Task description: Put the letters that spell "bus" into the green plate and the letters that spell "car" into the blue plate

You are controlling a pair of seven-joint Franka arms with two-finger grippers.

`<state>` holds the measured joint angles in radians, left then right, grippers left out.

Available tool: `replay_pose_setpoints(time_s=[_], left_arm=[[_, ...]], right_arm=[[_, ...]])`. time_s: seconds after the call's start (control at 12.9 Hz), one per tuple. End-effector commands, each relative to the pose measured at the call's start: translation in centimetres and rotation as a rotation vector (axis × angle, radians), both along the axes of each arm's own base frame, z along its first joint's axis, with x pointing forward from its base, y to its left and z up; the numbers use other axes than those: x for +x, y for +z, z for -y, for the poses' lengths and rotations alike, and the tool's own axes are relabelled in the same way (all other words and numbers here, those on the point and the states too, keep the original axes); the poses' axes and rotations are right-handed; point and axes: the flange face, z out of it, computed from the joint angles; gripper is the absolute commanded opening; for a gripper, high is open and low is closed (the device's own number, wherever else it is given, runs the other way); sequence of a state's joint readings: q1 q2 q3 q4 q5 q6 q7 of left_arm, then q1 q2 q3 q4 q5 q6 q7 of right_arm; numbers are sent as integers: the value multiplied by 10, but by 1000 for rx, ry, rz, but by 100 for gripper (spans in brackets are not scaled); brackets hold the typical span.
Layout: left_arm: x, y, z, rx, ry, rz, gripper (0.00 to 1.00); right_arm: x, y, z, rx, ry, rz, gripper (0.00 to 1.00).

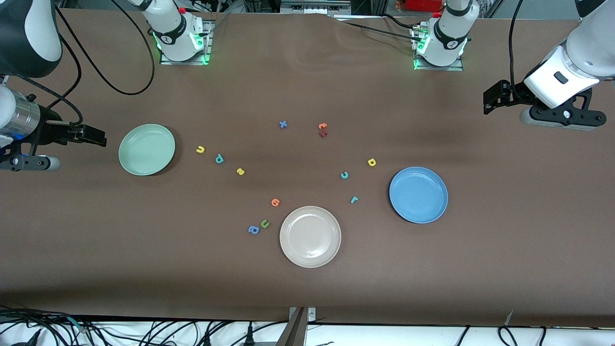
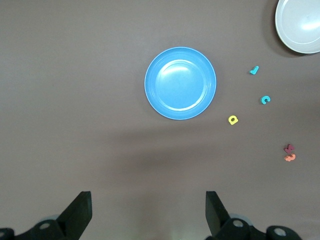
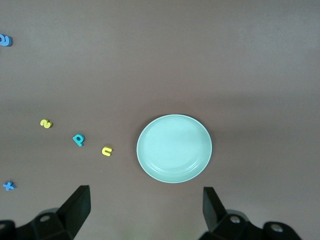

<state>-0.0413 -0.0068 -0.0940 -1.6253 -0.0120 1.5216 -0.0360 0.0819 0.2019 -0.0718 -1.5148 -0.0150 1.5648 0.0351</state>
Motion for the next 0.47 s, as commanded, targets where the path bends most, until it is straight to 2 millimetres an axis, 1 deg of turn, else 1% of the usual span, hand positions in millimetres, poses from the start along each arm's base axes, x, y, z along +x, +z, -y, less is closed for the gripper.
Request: replay_pose_setpoints(time_s=[0.0,0.39], left_arm=[[1,5,2,-17,1,-7,100],[1,4,2,-21,-5,-9,100]], right_arm=[[-2,6,0,-1,12,10,99],[-2,6,0,0,11,10,100]])
